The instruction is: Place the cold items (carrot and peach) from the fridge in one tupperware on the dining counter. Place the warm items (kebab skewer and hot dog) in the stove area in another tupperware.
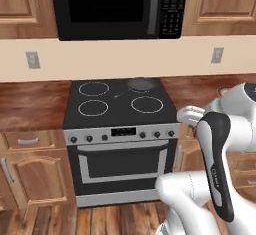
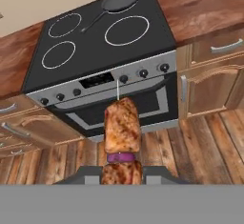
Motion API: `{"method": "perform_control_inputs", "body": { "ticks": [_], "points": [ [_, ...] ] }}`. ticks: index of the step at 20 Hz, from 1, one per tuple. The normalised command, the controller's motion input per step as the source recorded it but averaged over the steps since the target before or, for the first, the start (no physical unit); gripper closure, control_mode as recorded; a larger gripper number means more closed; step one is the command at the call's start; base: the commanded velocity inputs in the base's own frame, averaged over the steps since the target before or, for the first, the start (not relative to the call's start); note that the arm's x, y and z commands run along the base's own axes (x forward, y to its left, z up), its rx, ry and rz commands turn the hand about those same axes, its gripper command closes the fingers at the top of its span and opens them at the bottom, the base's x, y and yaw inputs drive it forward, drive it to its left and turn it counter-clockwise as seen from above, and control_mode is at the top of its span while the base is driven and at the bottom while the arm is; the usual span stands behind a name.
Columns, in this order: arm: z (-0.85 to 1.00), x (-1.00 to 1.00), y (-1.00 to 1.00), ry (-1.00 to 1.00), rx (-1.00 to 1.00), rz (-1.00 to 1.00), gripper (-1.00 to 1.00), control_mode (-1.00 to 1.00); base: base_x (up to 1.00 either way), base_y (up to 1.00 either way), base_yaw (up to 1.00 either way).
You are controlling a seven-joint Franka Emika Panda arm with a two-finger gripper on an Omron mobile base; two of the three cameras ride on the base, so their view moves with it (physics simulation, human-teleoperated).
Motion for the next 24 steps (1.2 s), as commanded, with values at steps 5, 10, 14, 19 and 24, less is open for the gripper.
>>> {"method": "perform_control_inputs", "body": {
  "ticks": [5,10,14,19,24],
  "points": [
    [0.00,0.00,0.00,0.00,0.00,0.00,1.00,1.00,-0.84,0.73,0.00],
    [0.00,0.00,0.00,0.00,0.00,0.00,1.00,1.00,-0.75,0.93,0.00],
    [0.00,0.00,0.00,0.00,0.00,0.00,1.00,1.00,-0.69,1.00,0.00],
    [0.00,0.00,0.00,0.00,0.00,0.00,1.00,1.00,-0.77,0.91,0.00],
    [0.00,0.00,0.00,0.00,0.00,0.00,1.00,1.00,-0.97,0.52,-0.01]
  ]
}}
